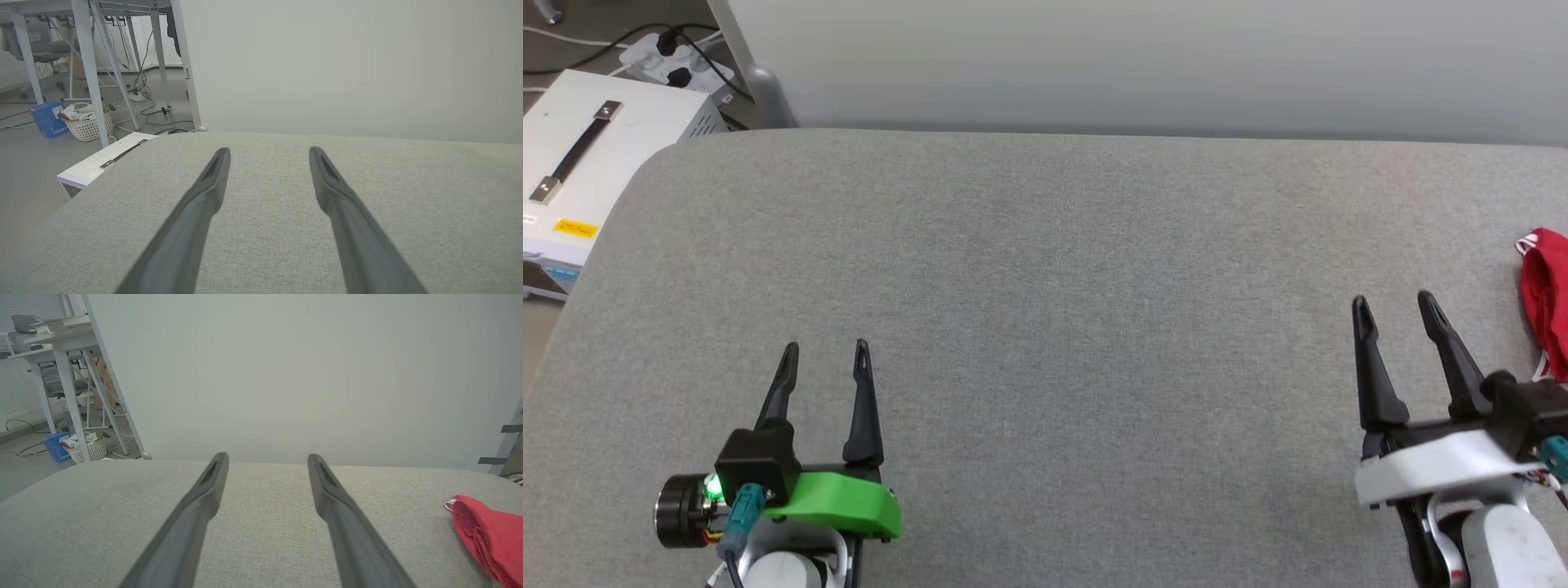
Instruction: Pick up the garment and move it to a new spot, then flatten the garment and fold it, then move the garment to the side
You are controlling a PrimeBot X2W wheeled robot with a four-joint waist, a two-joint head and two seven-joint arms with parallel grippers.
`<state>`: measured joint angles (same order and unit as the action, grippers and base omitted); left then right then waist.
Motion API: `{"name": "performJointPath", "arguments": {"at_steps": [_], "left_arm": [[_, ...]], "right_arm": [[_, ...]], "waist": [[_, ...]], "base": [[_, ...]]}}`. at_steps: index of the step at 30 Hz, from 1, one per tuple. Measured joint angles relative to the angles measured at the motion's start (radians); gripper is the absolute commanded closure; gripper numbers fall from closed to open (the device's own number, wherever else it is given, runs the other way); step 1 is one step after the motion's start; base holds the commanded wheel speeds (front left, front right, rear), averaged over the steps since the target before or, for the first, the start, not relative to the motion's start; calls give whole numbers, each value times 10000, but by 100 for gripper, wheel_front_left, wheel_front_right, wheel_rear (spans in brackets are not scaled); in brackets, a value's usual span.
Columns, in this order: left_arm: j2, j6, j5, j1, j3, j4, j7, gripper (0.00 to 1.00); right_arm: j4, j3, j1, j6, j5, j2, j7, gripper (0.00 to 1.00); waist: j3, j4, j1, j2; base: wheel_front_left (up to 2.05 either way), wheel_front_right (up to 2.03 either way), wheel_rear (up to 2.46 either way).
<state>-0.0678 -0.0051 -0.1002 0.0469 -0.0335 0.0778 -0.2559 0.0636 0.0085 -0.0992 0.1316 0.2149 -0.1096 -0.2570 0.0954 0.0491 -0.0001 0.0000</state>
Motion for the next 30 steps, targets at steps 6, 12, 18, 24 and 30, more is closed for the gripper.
{"name": "performJointPath", "arguments": {"at_steps": [6, 12, 18, 24, 30], "left_arm": [[35, -98, -52, -248, -115, 52, 0, 0], [59, -128, -54, -455, -211, 50, 0, 0], [75, -173, -69, -603, -226, 50, 0, 0], [79, -173, -65, -610, -232, 54, 15, 100], [79, -173, -52, -610, -228, 48, 105, 100]], "right_arm": [[-362, -244, 924, 0, -2, 169, -2, 0], [-577, -351, 1611, 0, 10, 263, 0, 0], [-686, -462, 1854, 0, 13, 284, 6, 0], [-688, -497, 1863, 0, 10, 295, 15, 100], [-686, -493, 1862, 0, -12, 301, 81, 100]], "waist": [[-201, 17, 0, 0], [-402, 11, 0, 0], [-498, 24, 0, 0], [-498, 25, 0, 0], [-517, 6, 0, 0]], "base": [[0, 0, 0], [0, 0, 0], [0, 0, 0], [0, 0, 0], [0, 0, 0]]}}
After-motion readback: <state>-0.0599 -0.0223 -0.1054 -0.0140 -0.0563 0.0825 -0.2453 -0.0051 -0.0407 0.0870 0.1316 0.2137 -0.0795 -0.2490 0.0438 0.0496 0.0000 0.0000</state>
